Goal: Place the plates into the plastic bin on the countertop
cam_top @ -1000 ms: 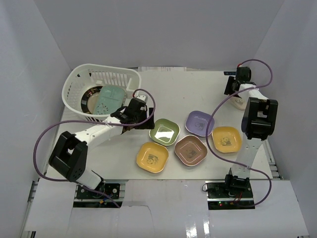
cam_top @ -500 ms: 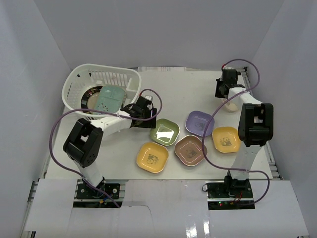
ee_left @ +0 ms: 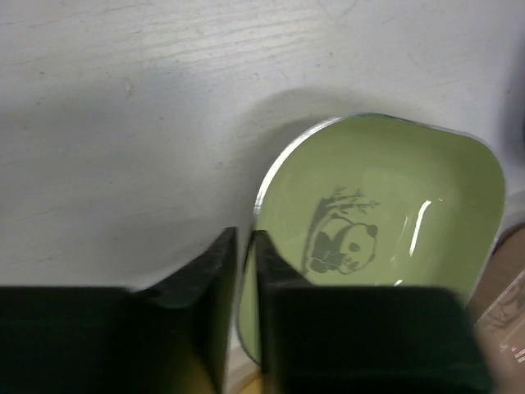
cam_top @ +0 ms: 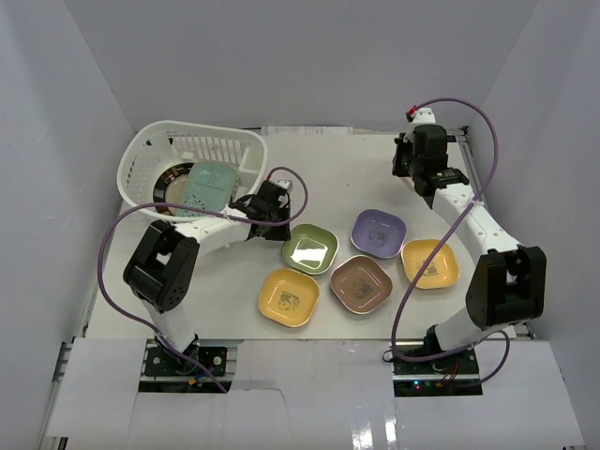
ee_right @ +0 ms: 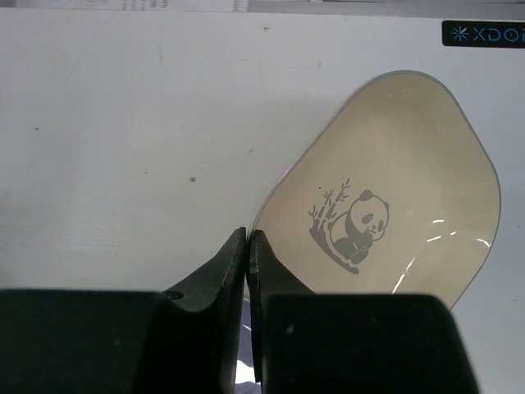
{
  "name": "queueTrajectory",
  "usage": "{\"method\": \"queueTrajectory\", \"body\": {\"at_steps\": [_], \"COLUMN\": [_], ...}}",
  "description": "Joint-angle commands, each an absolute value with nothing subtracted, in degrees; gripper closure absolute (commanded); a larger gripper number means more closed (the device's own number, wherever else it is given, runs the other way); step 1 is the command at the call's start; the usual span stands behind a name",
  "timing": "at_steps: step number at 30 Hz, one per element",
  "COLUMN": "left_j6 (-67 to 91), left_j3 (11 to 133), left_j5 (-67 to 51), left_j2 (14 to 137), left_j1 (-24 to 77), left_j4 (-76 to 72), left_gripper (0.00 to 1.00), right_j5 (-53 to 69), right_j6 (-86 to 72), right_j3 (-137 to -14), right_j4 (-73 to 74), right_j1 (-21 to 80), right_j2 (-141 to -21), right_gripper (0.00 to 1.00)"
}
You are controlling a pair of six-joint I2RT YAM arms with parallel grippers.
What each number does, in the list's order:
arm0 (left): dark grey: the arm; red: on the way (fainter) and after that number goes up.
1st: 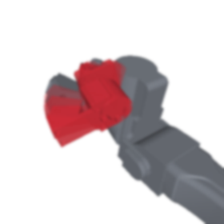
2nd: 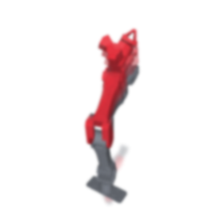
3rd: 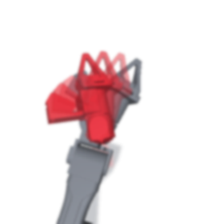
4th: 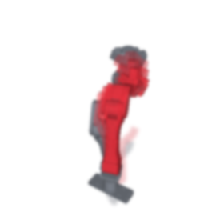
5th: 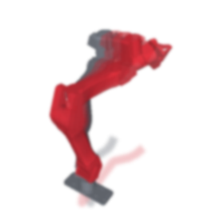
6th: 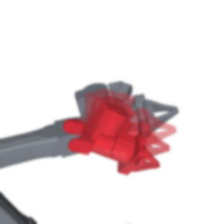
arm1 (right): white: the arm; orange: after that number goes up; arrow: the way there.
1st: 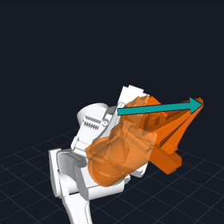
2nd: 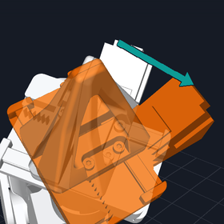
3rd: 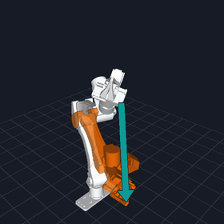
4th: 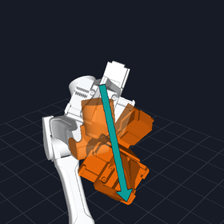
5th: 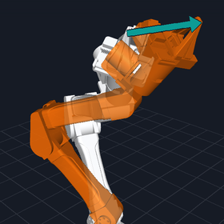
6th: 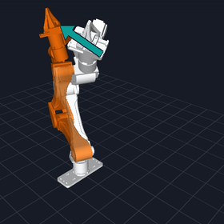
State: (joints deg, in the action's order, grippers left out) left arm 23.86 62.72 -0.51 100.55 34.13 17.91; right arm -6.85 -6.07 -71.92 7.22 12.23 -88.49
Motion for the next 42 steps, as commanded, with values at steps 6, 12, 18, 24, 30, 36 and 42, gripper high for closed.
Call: {"method": "queueTrajectory", "body": {"at_steps": [6,12,18,24,30,36,42], "left_j6": [24.0,24.1,24.4,25.0,27.2,27.0,30.0], "left_j3": [63.3,65.5,71.8,74.0,72.1,70.7,65.8], "left_j5": [-2.5,-4.1,-0.9,2.5,6.1,13.4,17.6], "left_j2": [97.3,89.6,79.9,79.5,82.4,85.0,82.3], "left_j1": [34.0,33.8,26.7,9.2,1.6,-1.7,-2.0], "left_j4": [15.3,15.1,19.5,21.5,20.2,19.2,18.0], "left_gripper": [1.00,1.00,1.00,1.00,1.00,0.98,0.71], "right_j5": [-5.5,-5.6,-4.8,-4.6,-7.2,-9.5,-10.7], "right_j6": [-6.9,-7.2,-7.1,-7.0,-5.5,-3.1,-0.4], "right_j3": [-69.2,-68.2,-66.3,-66.5,-71.5,-82.4,-98.2], "right_j4": [4.3,5.1,5.4,4.7,4.8,6.7,11.8], "right_j1": [16.9,17.3,17.7,24.4,34.3,43.7,50.5], "right_j2": [-81.5,-77.8,-73.0,-73.5,-77.6,-84.6,-95.6], "right_gripper": [0.92,0.92,0.92,0.92,0.92,0.92,0.92]}}
